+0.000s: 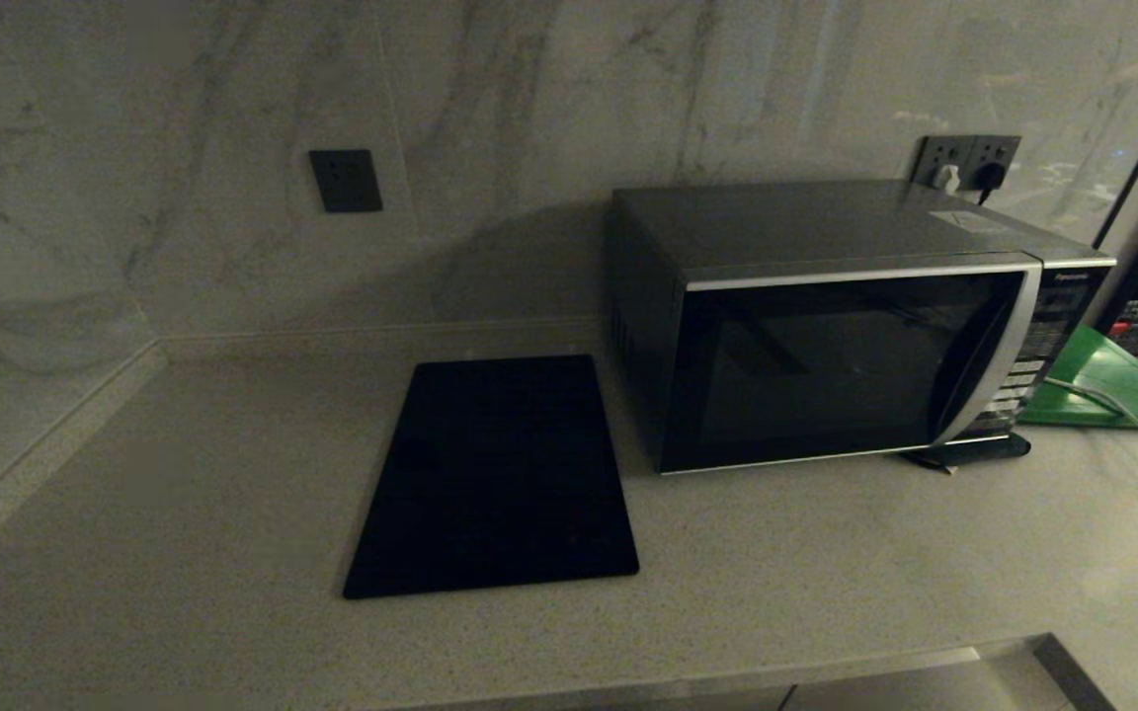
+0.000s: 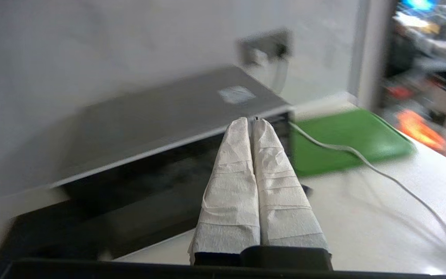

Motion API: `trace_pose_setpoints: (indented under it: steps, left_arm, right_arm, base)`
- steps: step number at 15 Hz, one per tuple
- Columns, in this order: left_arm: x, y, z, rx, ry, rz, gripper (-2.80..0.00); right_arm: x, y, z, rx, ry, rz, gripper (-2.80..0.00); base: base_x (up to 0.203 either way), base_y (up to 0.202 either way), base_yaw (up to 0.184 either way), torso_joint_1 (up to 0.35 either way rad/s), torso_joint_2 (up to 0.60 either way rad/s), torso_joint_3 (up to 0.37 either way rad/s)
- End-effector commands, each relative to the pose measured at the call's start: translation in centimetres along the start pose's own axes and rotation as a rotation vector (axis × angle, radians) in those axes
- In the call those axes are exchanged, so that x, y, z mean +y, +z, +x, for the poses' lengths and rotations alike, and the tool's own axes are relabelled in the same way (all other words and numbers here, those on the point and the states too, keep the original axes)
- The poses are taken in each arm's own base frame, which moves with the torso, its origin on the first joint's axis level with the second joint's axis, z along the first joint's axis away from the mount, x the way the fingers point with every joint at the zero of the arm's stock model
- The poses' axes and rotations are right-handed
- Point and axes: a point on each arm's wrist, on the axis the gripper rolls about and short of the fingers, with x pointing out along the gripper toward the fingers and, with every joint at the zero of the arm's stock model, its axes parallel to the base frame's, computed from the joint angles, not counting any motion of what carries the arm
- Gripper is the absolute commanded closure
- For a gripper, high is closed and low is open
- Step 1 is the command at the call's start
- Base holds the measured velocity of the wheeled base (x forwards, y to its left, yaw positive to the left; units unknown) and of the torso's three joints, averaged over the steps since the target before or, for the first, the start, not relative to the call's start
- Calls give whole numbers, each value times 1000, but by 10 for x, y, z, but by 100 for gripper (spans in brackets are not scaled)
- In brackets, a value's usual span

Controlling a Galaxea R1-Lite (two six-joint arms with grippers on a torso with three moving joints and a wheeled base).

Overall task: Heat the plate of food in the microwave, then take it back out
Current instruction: Open the microwave oven

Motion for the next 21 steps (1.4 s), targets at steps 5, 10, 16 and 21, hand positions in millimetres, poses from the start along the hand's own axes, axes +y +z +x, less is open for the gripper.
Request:
trace_pose_setpoints:
  steps: [5, 10, 16, 21]
  left_arm:
    - [0, 0, 0, 1, 1, -1, 0]
    - [0, 0, 0, 1, 1, -1, 0]
    - [0, 0, 0, 1, 1, -1, 0]
    - [0, 0, 0, 1, 1, -1, 0]
  right_arm:
    - [10, -22, 63, 138, -215, -225, 0]
    - [6, -14, 68, 231, -290, -326, 0]
    - [2, -24, 85, 257, -634, -399, 0]
    - [3, -38, 95, 248, -628, -337, 0]
  base:
    - [0, 0, 0, 0, 0, 0]
    - [0, 0, 0, 0, 0, 0]
    - [0, 0, 0, 0, 0, 0]
    - [0, 0, 0, 0, 0, 0]
